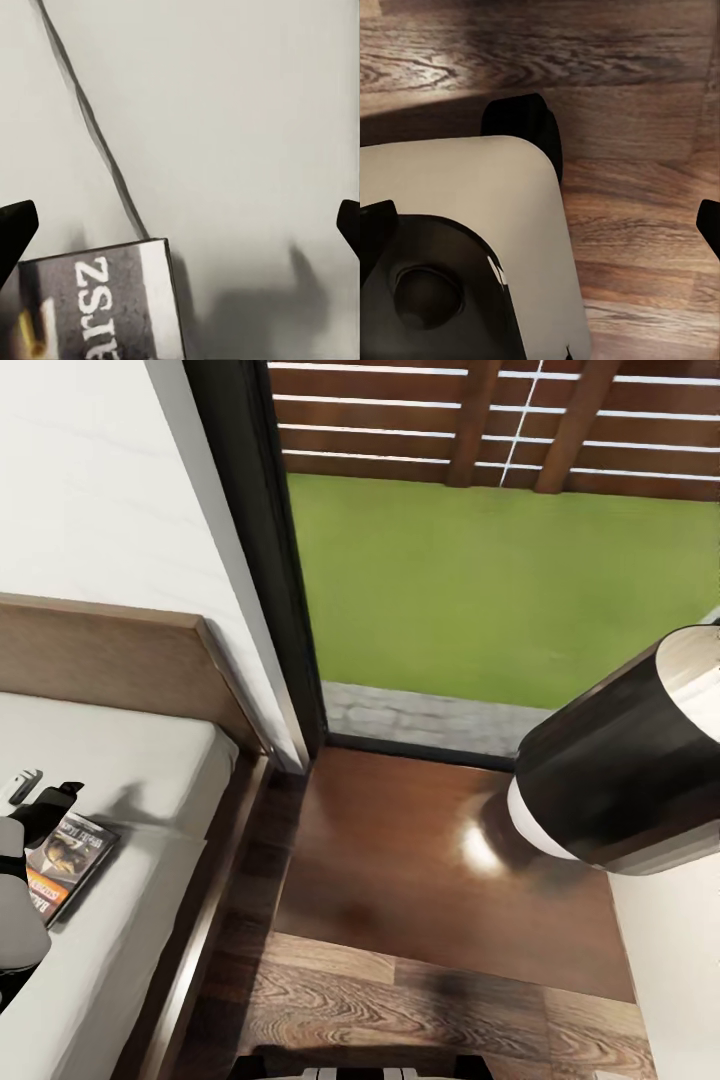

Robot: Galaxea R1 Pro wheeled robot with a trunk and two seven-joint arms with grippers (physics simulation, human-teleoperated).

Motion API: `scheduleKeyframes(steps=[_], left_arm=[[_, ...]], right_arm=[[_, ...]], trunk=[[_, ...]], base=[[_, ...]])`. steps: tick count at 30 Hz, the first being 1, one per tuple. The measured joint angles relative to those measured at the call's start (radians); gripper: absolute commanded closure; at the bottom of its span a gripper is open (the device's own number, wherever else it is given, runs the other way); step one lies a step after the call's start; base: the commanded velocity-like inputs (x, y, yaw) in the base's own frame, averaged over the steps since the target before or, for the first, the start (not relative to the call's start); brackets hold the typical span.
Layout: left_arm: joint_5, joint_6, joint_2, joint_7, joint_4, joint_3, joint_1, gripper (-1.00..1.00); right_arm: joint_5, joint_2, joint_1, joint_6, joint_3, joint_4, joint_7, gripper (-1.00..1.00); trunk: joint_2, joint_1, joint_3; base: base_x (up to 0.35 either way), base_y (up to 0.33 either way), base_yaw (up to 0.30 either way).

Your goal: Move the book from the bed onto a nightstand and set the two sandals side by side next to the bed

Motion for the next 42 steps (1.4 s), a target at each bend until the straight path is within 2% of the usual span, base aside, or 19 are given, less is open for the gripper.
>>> scheduleKeyframes(steps=[15,42], left_arm=[[0.000,0.000,0.001,0.000,0.000,0.001,0.000,-1.00],[0.000,0.000,0.002,0.001,0.000,0.000,0.000,-1.00]], right_arm=[[0.000,0.000,0.000,0.000,0.000,0.000,0.000,-1.00],[0.000,0.000,0.000,0.000,0.000,0.000,0.000,-1.00]], trunk=[[0.000,0.000,0.000],[0.000,0.000,0.000]], base=[[-0.128,0.000,-0.003],[-0.005,-0.007,0.000]])
